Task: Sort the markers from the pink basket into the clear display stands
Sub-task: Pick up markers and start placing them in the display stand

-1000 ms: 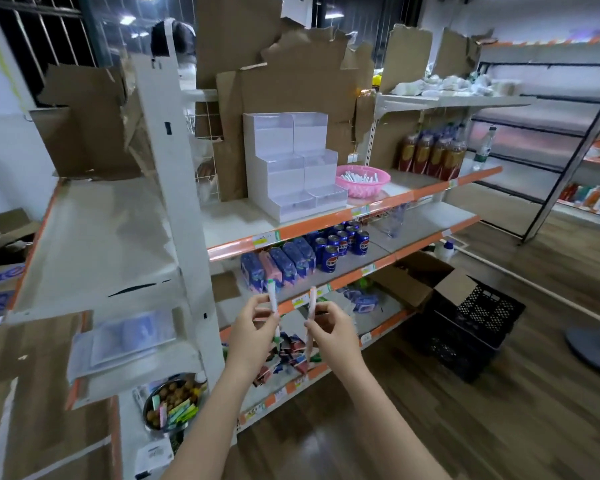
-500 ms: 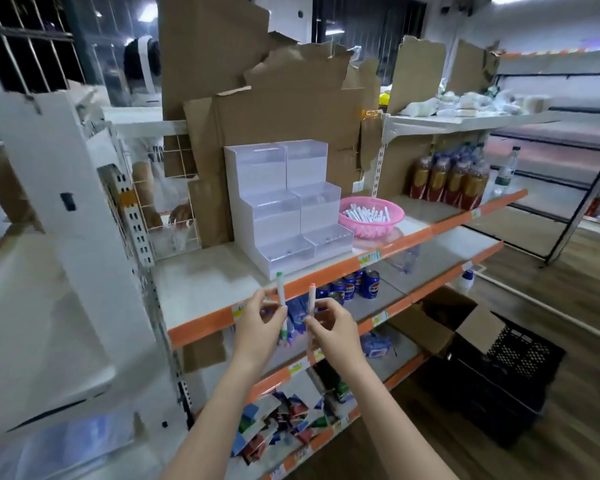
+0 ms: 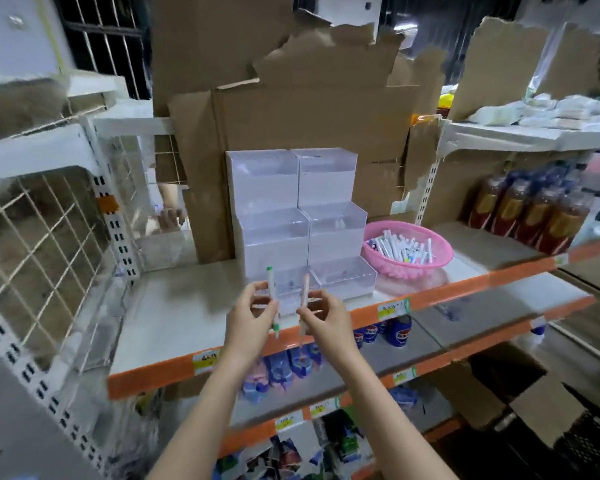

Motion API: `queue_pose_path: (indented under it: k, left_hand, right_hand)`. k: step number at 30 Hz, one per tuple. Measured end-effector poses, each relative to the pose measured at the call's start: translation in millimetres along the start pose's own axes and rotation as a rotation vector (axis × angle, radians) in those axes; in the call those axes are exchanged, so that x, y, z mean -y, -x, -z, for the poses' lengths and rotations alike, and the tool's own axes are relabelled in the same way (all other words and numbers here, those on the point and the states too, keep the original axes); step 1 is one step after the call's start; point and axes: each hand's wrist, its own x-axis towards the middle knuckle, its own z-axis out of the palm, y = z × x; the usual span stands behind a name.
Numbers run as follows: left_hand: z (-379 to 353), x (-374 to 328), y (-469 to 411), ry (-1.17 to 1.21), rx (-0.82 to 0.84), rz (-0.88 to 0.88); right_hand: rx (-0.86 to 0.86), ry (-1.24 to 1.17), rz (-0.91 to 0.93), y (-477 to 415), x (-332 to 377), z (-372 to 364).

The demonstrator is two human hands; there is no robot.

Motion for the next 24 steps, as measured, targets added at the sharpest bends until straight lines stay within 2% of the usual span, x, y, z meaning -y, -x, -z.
queue_pose_path:
  k: [8, 16, 24]
  left_hand:
    - [-43, 6, -49, 0.002, -0.159, 0.02]
    - [-36, 9, -71, -0.051, -0.332, 0.005]
    - [-15, 17, -99, -0.067, -0.423, -0.073]
  right_hand:
    - [0.157, 0.003, 0.02, -79, -24, 27]
    - [0.257, -0.039, 0.044, -127, -33, 18]
    - [0.22, -0.099, 0.167, -157, -21, -15]
